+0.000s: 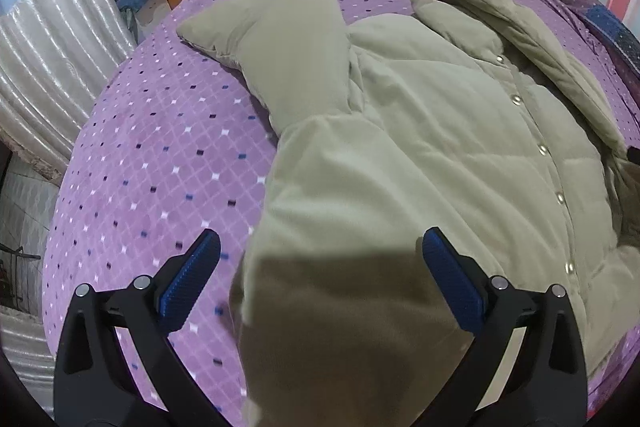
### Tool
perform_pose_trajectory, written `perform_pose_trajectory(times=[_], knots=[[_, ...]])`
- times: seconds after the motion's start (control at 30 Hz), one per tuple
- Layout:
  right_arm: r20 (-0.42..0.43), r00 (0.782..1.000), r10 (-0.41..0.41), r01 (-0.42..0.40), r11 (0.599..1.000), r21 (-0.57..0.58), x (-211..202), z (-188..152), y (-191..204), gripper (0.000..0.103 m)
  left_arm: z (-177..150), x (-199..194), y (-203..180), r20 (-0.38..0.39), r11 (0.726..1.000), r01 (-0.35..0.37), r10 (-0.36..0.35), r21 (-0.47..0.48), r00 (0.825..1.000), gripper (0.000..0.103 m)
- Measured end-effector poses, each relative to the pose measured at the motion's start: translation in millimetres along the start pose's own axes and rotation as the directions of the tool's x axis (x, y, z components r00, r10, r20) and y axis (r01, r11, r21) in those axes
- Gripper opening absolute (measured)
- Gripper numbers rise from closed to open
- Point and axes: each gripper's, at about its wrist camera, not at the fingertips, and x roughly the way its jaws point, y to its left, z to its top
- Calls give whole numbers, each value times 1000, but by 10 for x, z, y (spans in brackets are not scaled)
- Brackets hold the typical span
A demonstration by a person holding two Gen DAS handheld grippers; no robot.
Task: Fold large clothes
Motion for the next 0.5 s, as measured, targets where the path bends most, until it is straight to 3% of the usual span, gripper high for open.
perform_pose_trajectory(times=[0.23, 0.3, 0.37, 0.43, 0.5], knots=[[-38, 998, -45, 41, 995, -91, 647, 458, 217, 71, 167, 226, -29, -20, 999, -34, 35, 21, 999, 100], [-45, 998, -34, 30, 995, -97, 725, 478, 216, 54, 182, 260, -37, -28, 999, -27, 28, 21, 999, 100], [-37, 999, -26, 21, 992, -125, 688, 456, 248, 30, 182, 268, -48, -29, 999, -31, 32, 28, 999, 100], [-34, 999, -34, 28, 985, -171, 598, 379, 291, 17, 186, 275, -78, -30, 999, -34, 35, 34, 999, 100], [-37, 999, -35, 26, 977, -214, 504, 298, 300, 12, 187, 267, -100, -30, 999, -31, 32, 37, 999, 100]])
